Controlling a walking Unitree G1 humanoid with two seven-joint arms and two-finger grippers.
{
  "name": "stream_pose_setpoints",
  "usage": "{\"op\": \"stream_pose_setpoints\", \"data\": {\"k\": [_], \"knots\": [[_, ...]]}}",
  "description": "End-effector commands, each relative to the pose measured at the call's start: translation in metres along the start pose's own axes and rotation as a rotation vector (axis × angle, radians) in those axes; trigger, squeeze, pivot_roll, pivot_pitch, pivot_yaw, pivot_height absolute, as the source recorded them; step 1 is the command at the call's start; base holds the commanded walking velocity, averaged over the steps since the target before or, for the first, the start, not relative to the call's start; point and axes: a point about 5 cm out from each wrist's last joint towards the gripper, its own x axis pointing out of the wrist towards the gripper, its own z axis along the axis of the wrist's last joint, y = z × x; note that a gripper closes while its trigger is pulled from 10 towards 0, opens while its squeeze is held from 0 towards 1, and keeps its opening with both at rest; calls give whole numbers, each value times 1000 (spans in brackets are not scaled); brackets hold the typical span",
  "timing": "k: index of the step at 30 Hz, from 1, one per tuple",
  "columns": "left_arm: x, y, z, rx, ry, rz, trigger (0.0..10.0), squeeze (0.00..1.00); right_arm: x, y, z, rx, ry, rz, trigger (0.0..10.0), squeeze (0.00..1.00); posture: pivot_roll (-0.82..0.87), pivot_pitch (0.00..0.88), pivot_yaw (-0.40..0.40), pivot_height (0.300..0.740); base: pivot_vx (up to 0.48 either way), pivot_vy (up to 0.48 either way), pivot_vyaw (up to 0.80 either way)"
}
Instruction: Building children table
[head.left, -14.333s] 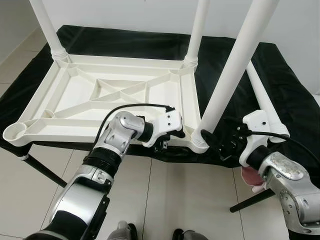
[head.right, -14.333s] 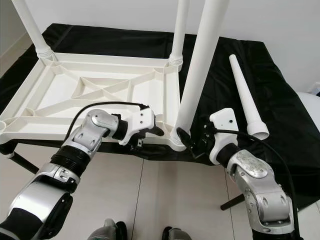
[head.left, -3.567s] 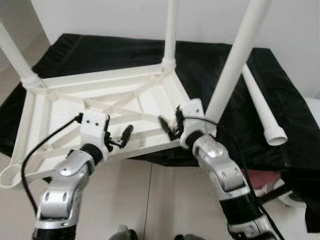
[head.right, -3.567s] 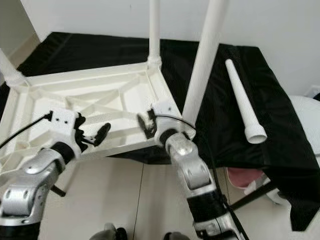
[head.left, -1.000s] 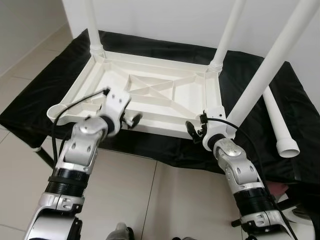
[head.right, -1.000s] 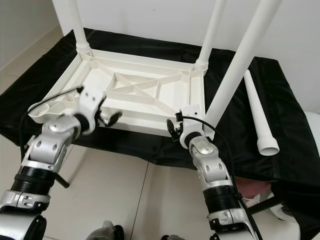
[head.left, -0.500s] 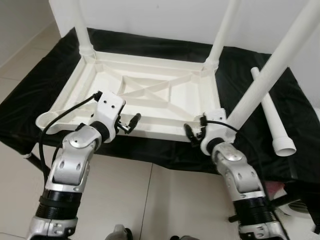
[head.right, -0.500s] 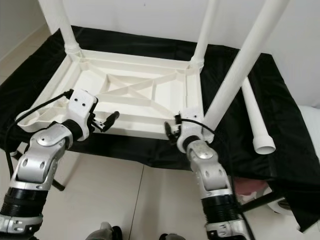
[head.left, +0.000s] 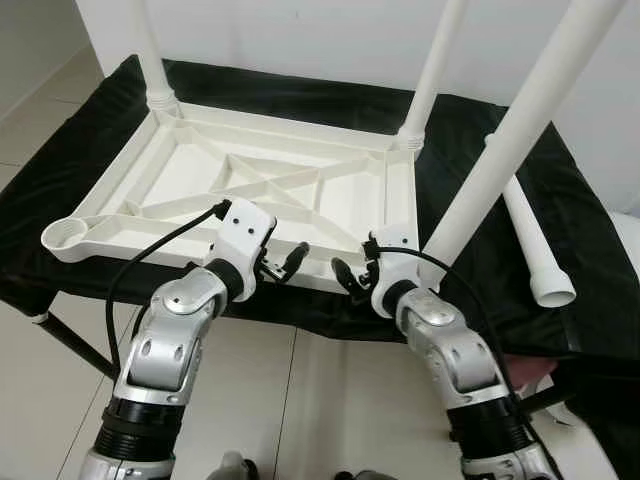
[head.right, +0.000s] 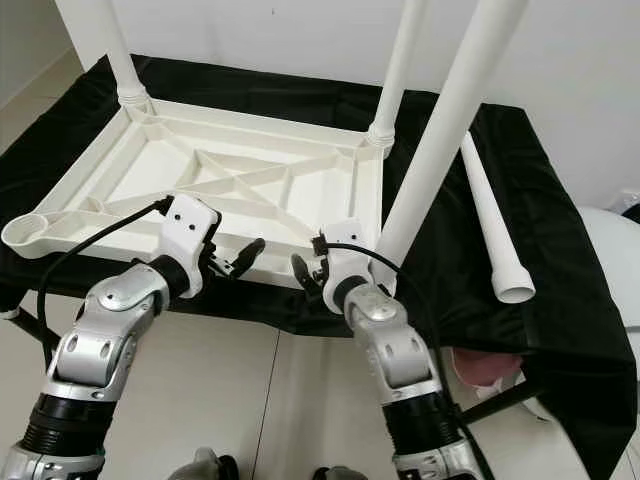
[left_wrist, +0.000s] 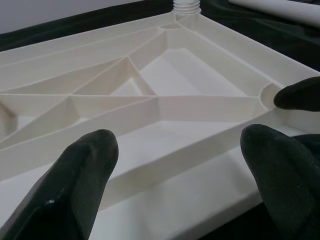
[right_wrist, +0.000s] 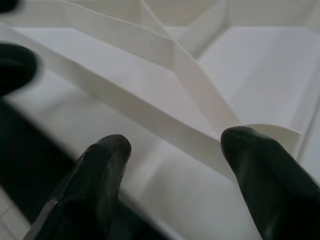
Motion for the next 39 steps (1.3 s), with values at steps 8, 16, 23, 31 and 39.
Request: {"op": "stream_pose_setpoints", "data": {"k": [8,16,23,31,39], "knots": [[3,-3,1,14,-14,38,10000,0,-49,6,37,-94,-181,287,10000,0,21,48,-32,740,0,0,0],[2,5,3,-6,-57,145,10000,0,-60,-12,30,-65,-213,115,10000,0,9,30,-27,740,0,0,0],[-18,18,-3,-78,-73,314,10000,0,-62,-3,8,75,-218,-26,10000,0,22,13,-35,740,0,0,0],[-37,24,-13,-21,-36,343,10000,0,-70,-9,-20,91,-165,-144,10000,0,34,0,-35,740,0,0,0],[-16,14,-20,-161,-55,460,10000,0,-43,-4,0,-31,-281,-257,10000,0,26,0,-35,740,0,0,0]]}}
